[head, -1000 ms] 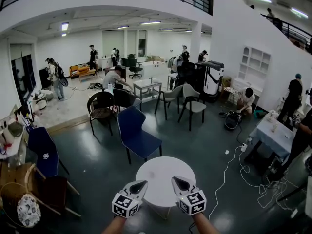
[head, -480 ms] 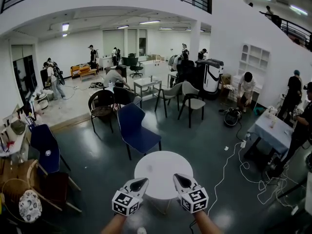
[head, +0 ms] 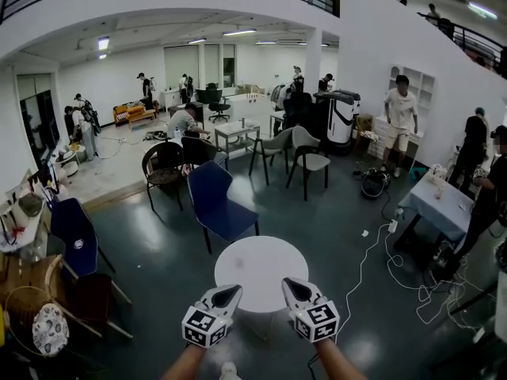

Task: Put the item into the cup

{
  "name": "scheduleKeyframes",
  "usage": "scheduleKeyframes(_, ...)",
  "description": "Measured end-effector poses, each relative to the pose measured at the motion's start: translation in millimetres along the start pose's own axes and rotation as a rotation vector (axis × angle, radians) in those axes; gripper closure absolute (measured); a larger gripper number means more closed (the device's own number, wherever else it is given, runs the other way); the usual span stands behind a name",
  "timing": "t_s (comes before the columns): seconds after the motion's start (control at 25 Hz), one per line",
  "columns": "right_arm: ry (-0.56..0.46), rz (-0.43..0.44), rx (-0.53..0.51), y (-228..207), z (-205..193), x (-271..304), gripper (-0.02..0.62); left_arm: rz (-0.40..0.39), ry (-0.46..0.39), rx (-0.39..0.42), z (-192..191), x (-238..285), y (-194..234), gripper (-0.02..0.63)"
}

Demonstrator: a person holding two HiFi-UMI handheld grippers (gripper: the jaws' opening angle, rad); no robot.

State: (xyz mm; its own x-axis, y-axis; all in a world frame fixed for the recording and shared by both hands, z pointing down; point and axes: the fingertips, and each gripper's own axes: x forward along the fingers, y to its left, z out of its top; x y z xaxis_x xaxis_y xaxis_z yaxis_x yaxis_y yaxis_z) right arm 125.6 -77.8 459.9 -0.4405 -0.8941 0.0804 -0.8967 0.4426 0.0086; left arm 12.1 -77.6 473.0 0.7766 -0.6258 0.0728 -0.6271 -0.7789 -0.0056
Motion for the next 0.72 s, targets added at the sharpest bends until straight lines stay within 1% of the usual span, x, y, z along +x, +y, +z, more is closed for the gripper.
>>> scheduleKeyframes(0.16, -0.005, 0.001, 0.002, 2.4, -1.4, -13.9, 0.580, 0.006, -0.005, 0.008, -1.0, -5.2, -13.9, 0.589)
scheduleKeyframes(0.44, 0.000, 0.014, 0.009, 4.0, -11.4, -37.2, 0.580, 0.031, -0.014, -0.006, -5.4, -12.6, -36.3, 0.589)
scheduleKeyframes(0.6, -0.001, 0.007, 0.028, 4.7, -15.2, -47.1, 0.580, 0.027, 0.004, -0.002, -8.9, -16.2, -46.1, 0.589)
scheduleKeyframes(0.72, -0.004, -0.001, 0.040, 2.8, -17.1, -52.5, 0.580, 0.020, 0.001, -0.005, -6.4, -13.5, -51.5, 0.589)
